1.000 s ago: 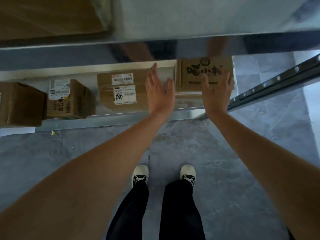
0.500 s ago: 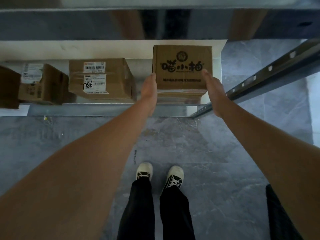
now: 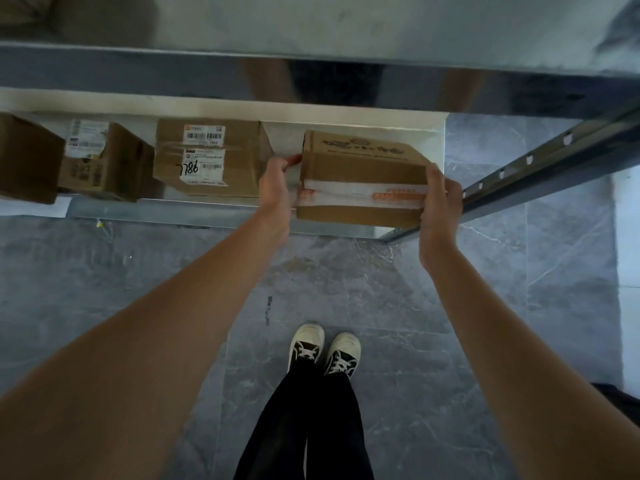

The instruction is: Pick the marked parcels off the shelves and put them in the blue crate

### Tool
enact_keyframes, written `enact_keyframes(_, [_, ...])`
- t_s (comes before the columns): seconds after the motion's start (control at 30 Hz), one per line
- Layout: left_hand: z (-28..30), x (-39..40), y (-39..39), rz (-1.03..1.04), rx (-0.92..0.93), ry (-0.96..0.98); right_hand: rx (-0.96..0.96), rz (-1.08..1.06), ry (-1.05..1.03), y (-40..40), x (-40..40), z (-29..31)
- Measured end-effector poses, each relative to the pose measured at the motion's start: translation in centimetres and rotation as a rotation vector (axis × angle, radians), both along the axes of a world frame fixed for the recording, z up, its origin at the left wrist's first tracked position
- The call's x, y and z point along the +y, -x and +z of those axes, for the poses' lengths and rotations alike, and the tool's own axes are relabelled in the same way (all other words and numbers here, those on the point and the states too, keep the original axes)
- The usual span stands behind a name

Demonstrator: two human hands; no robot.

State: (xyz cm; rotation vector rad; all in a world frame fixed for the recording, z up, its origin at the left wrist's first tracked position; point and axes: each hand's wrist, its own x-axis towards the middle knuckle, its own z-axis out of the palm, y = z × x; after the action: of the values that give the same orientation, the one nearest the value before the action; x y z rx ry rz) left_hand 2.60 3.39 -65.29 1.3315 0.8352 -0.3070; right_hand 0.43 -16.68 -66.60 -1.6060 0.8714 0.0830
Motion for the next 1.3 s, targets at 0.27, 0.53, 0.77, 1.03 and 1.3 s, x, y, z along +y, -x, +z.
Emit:
enact_keyframes(0.27, [0.2, 0.3, 1.1, -0.147, -0.044, -0.135, 0.068, -0.059, -0.085, 1.1, 0.3, 2.3])
enact_keyframes(0.53, [-0.8, 2.0, 2.8, -0.135, -0.016, -0.095, 0.022, -0.081, -0.475, 1.8, -0.7, 2.8])
enact_keyframes(0.77, [-0.5, 2.7, 2.9, -0.216, 0.038, 0.023, 0.189, 0.049, -0.312, 2.4, 0.9, 2.9])
enact_keyframes(1.03, [-0.2, 3.6, 2.7, -0.320, 0.074, -0.021, 0.312, 0.024, -0.256, 2.6, 1.5, 2.6])
enact_keyframes(1.3, [-0.6, 3.7, 3.1, -0.149, 0.053, -0.059, 0.194, -0.029, -0.363, 3.7, 1.8, 2.2])
